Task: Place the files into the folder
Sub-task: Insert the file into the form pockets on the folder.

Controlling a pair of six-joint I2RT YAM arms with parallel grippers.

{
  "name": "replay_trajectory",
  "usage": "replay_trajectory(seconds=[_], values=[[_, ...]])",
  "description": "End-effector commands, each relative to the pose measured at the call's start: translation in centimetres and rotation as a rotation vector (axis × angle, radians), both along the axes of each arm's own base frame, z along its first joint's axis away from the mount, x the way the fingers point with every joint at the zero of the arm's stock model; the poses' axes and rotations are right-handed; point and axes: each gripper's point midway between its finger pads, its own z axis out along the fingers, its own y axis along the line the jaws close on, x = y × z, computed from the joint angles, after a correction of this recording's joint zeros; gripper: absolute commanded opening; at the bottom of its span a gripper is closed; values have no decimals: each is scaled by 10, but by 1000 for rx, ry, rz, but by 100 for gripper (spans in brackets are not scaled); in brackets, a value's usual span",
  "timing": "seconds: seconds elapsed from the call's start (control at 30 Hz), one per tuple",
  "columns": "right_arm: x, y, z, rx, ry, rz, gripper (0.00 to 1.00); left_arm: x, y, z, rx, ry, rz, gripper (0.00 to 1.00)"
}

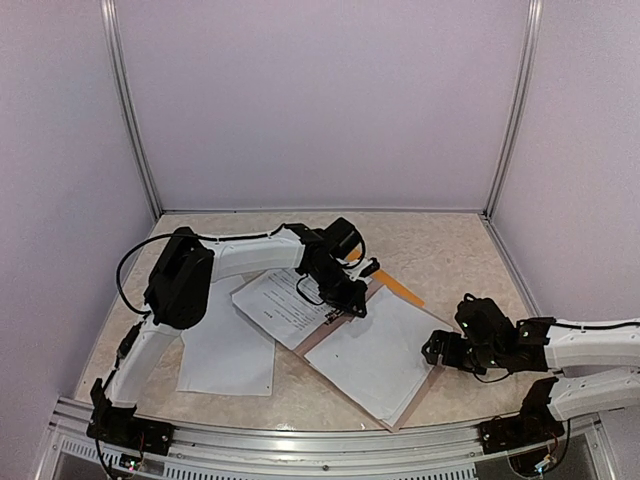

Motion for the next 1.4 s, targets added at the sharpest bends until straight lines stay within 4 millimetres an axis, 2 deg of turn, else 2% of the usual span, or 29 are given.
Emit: replay_trajectory(seconds=[0.0,0.2,0.27,0.43,0.63,0.77,0.83,0.87,0.9,0.93,1.13,1.3,1.37], values=[[-15,-15,-13,-61,77,-5,98,-14,-6,-8,3,17,-57,13],[-15,-13,-15,-64,83,9,98,-10,-3,7,3,-23,-43,31],[-14,-12,-14,-65,79,12,98,-8,0,20,-6,-53,-33,40],[-13,-11,-12,-71,76,21,98,-2,6,53,-37,-111,-3,57],[-8,-8,-5,-87,61,41,99,3,20,82,-24,-197,47,67],[1,-5,9,-114,30,58,98,5,53,82,73,-252,176,83],[7,-1,18,-123,9,71,98,2,75,78,121,-244,253,87],[10,-1,22,-135,0,75,98,-1,85,81,125,-236,291,89],[12,1,26,-145,-8,82,98,-6,99,71,155,-205,341,90],[15,3,31,-152,-17,88,98,-10,111,69,163,-188,385,91],[35,19,53,-177,-82,142,98,-32,165,72,114,-82,609,91],[46,44,52,-176,-93,233,98,-40,203,74,63,-39,771,89],[49,55,47,-168,-93,267,98,-43,216,67,36,-2,822,88]])
